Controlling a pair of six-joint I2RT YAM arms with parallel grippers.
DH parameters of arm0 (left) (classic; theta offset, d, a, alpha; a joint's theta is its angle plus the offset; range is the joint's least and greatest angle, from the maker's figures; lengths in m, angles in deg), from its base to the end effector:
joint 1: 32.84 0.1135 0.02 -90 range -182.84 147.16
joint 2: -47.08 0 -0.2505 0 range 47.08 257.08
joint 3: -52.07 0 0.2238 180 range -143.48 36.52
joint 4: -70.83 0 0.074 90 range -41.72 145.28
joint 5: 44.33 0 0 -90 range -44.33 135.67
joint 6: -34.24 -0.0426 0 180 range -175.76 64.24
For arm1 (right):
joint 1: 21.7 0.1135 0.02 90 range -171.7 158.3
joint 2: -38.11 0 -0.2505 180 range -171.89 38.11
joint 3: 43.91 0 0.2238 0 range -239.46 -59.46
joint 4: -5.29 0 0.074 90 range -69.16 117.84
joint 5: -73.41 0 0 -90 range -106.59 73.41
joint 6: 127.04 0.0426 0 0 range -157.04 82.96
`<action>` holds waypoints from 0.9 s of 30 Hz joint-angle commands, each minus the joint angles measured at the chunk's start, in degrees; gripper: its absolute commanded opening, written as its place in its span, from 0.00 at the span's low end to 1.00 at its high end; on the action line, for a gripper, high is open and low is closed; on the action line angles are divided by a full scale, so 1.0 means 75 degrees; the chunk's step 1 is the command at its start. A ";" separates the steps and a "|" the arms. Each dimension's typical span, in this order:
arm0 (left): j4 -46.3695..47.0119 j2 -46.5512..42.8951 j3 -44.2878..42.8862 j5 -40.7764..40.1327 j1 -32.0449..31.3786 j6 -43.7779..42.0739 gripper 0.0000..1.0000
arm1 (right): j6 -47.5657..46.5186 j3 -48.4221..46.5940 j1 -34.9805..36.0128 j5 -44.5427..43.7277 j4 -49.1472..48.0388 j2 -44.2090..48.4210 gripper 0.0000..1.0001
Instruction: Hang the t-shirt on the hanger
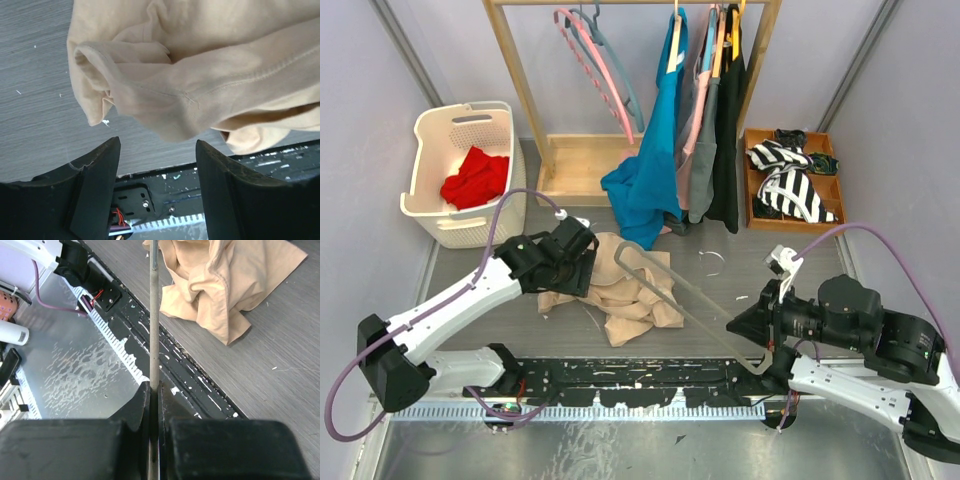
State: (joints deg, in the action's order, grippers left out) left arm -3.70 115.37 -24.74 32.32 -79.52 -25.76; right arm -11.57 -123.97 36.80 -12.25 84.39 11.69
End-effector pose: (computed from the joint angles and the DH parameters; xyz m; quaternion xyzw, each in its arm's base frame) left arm 0.1414 -0.1356 0.2739 0.1170 0.9648 -0.0389 0.2324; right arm 0.0148 0.0303 0.3551 -0.2596 0.8043 0.3807 0.3752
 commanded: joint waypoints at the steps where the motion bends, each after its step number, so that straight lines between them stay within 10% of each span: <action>1: 0.0820 0.0034 0.0359 -0.0871 -0.0100 0.0189 0.67 | 0.0323 0.0178 0.0019 0.0352 -0.0607 0.0193 0.01; 19: 0.1530 0.0762 0.0112 -0.1091 -0.0102 -0.0068 0.11 | -0.0207 0.0443 0.0019 0.0400 -0.0265 -0.0333 0.01; 27: 0.1246 0.0647 -0.0412 -0.1008 -0.0096 -0.0121 0.06 | -0.0766 0.0294 0.0020 0.0627 -0.0276 -0.0982 0.01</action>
State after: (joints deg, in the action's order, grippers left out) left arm 6.11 121.42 -24.06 24.74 -80.00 -26.15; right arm -14.04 -119.60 36.80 -8.80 84.78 6.08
